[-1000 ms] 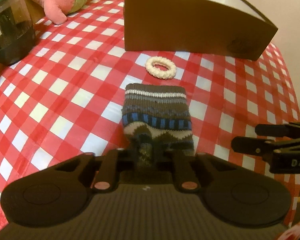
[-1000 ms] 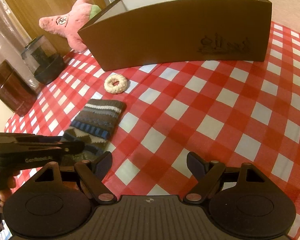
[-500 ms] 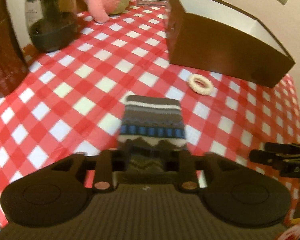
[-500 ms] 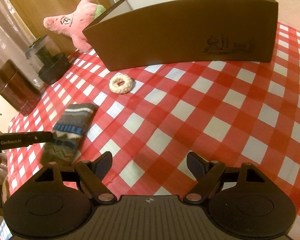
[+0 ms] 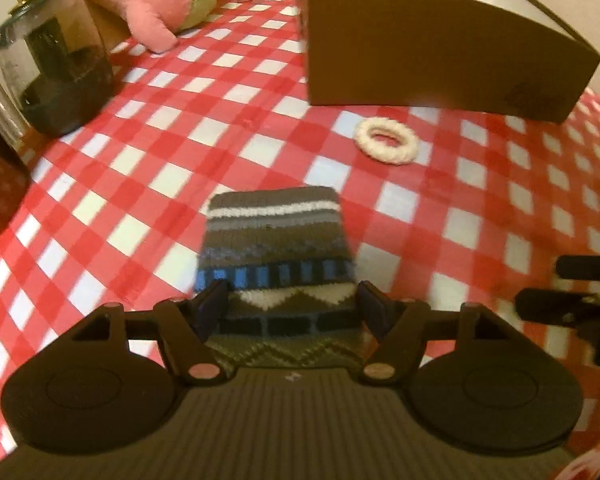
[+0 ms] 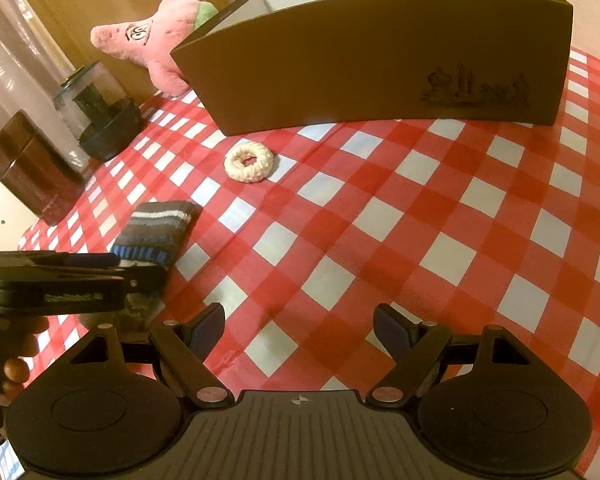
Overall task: Organize soft objects
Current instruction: 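Grasp the striped knit sock with the left tool and lift it, then grasp the cream fuzzy hair tie with the right tool while the left tool holds the sock, then carry the knit sock over the box with the left tool while the right tool carries the hair tie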
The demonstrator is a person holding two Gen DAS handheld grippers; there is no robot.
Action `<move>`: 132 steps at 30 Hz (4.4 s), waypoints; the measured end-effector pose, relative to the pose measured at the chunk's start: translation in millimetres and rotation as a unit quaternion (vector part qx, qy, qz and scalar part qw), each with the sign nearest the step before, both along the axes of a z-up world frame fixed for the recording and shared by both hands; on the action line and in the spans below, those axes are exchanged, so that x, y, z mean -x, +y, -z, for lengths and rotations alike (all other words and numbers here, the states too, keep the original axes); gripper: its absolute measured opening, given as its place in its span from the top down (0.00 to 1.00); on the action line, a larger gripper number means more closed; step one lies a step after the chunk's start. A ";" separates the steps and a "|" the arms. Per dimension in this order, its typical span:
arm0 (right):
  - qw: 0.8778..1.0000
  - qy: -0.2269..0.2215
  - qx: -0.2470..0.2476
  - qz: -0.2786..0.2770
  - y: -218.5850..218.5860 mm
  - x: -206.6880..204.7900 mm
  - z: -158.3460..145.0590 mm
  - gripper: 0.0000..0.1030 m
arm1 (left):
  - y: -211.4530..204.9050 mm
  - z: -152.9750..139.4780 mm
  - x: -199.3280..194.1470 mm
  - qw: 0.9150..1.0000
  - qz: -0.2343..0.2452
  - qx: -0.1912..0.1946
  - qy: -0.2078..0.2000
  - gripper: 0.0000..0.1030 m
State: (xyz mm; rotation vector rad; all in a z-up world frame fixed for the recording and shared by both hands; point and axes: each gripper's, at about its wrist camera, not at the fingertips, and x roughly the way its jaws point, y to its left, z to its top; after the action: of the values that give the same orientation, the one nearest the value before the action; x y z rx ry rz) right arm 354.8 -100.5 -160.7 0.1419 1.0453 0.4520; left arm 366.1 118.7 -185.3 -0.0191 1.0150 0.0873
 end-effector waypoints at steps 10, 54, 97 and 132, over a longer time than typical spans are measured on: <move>1.000 -0.017 0.006 -0.021 7.2 -12.1 -0.5 0.21 | 24.0 -5.9 -5.7 1.000 0.002 0.022 -0.012 0.70; 0.975 -0.132 0.064 -0.170 92.6 -86.2 18.8 0.79 | 59.4 4.5 -31.5 0.996 -0.073 0.043 -0.032 0.55; 0.982 -0.174 -0.008 -0.068 -23.7 16.4 -86.1 0.79 | -44.1 -109.1 38.5 0.994 0.027 0.039 -0.096 0.81; 0.971 -0.235 -0.019 -0.032 -110.3 -17.1 -127.9 0.79 | -123.7 -162.9 -27.7 0.982 0.104 0.024 -0.153 0.81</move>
State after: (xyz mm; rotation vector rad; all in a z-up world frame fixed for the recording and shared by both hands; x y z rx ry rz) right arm 371.9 -210.9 -32.8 0.0301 0.5769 0.5327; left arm 393.8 -5.0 -22.4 0.0287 0.7063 -0.1278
